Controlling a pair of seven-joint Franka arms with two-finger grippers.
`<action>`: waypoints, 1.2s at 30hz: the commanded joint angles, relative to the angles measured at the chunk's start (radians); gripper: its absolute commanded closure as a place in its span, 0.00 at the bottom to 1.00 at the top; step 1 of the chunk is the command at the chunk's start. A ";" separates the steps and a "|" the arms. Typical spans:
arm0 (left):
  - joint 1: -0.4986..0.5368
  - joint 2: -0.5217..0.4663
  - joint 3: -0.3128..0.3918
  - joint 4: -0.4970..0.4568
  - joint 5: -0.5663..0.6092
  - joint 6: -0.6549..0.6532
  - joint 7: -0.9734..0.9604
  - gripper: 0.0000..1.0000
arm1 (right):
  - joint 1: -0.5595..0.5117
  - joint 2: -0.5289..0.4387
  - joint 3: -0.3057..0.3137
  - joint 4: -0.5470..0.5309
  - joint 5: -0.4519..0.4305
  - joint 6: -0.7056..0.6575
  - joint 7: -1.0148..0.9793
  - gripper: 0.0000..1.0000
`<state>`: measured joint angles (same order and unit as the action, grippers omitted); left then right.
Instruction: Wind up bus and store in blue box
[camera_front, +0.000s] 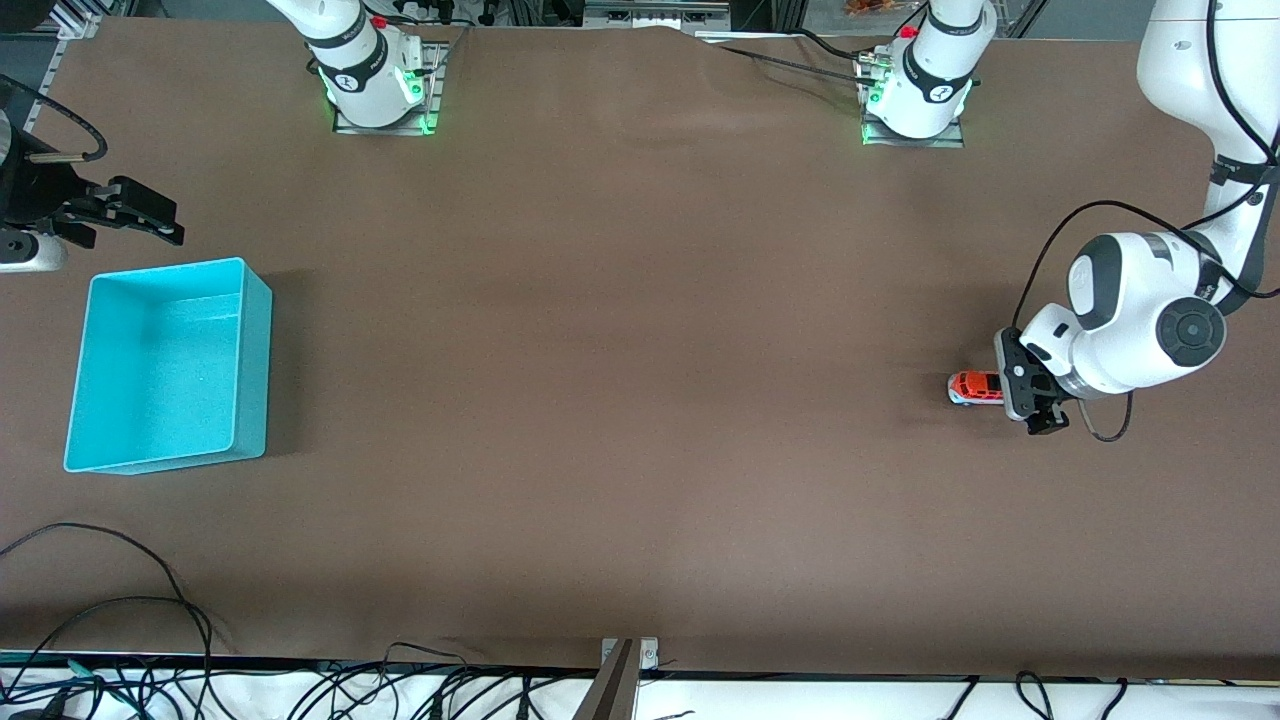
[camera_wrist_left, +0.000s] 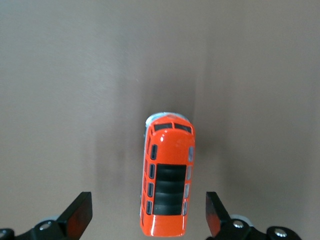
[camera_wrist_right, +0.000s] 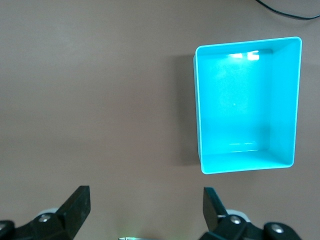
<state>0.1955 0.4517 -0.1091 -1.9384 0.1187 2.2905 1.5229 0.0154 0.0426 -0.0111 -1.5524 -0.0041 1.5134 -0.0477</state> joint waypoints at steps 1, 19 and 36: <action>-0.001 -0.019 -0.003 -0.063 0.061 0.041 0.031 0.00 | -0.003 0.003 -0.001 0.015 0.016 -0.012 0.008 0.00; -0.002 0.001 -0.003 -0.131 0.067 0.136 0.028 0.04 | -0.003 0.002 -0.001 0.023 0.018 -0.013 0.005 0.00; -0.005 0.016 -0.003 -0.125 0.068 0.165 0.028 0.57 | -0.003 0.000 -0.003 0.025 0.018 -0.015 0.003 0.00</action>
<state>0.1909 0.4642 -0.1108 -2.0596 0.1592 2.4293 1.5432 0.0153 0.0425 -0.0111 -1.5483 -0.0041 1.5134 -0.0477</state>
